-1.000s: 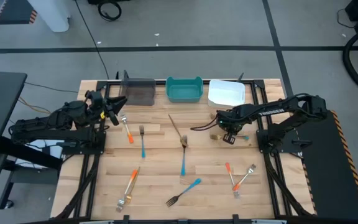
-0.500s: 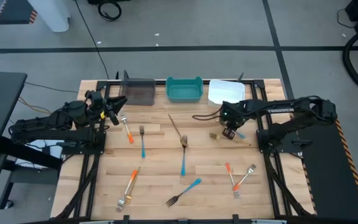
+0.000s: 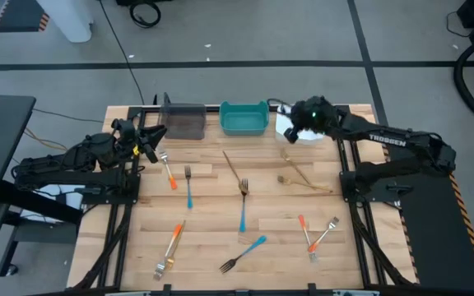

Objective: Sort silverware by color (type)
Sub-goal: Put the top right blue fork into the white bin

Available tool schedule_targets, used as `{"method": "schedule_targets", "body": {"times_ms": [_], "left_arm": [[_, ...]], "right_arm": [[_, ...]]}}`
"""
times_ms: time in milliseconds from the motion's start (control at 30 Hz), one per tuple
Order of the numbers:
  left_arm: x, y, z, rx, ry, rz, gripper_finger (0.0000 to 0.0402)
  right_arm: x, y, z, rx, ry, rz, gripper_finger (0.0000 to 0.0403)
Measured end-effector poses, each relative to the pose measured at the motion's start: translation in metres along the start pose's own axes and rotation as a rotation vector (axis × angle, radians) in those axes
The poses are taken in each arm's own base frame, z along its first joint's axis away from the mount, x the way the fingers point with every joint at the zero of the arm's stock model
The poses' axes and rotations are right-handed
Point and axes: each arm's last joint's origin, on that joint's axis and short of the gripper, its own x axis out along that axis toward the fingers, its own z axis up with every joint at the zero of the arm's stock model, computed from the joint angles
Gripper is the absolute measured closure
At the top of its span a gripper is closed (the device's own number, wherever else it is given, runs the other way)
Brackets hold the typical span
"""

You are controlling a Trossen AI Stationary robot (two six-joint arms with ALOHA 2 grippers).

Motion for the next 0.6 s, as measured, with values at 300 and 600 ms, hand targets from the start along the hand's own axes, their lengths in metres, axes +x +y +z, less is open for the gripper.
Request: {"method": "schedule_targets", "body": {"times_ms": [300, 600], "left_arm": [[0.0, 0.001, -0.003, 0.017, 0.023, 0.009, 0.0308], [0.0, 0.002, -0.004, 0.084, 0.04, 0.014, 0.0308]], "right_arm": [[0.038, -0.03, -0.029, -0.071, 0.257, -0.012, 0.0384], [0.059, -0.029, -0.049, -0.113, 0.421, -0.013, 0.0345]]}}
